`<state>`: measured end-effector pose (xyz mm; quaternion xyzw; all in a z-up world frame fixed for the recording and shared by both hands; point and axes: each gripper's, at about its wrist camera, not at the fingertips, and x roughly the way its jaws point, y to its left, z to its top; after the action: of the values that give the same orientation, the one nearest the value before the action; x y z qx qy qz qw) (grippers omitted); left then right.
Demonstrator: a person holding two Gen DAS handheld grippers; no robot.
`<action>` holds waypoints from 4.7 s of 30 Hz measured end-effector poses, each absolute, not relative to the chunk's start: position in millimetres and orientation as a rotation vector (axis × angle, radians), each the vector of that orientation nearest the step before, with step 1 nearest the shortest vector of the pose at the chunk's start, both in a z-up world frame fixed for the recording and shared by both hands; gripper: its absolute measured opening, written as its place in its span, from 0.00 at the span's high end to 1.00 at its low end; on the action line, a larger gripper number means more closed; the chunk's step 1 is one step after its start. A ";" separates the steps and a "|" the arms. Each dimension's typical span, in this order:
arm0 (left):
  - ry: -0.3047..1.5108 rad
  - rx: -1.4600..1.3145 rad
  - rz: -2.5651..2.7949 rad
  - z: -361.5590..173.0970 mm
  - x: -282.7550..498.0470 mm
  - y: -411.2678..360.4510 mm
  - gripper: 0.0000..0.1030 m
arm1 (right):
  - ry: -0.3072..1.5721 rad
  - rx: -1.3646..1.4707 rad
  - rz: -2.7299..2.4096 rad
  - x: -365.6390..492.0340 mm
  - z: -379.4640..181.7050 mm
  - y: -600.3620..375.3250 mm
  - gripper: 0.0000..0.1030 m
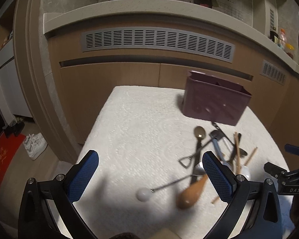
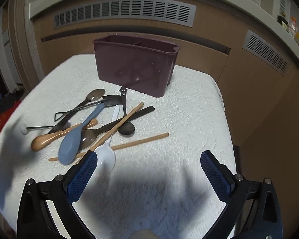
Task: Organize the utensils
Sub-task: 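Lower the right gripper onto the blue-grey plastic spoon and close it, then close the left gripper on the white ball handle of the metal spoon, then lift the blue-grey spoon with the right gripper while the left drops the ball spoon into the caddy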
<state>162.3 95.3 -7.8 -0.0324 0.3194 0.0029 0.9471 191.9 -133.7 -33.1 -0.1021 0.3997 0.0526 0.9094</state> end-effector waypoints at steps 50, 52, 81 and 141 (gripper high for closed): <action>0.926 -0.095 -0.124 -64.3 172.0 108.7 0.38 | 0.930 -0.119 0.209 180.2 -56.1 -152.5 0.69; 0.946 -0.052 -0.131 -70.7 178.7 101.4 0.49 | 0.927 -0.116 0.216 178.6 -54.3 -154.9 0.69; 0.923 0.140 -0.468 -29.4 160.5 11.1 0.44 | 0.962 -0.081 0.269 212.1 -27.1 -165.1 0.91; 0.340 0.107 -0.271 194.2 274.6 9.3 0.78 | 0.548 0.000 0.217 291.0 164.3 -174.0 0.91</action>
<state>274.6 9.3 194.2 0.0533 0.1686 -0.1341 0.9751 291.0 -174.0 164.3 0.0001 0.2701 0.1068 0.9569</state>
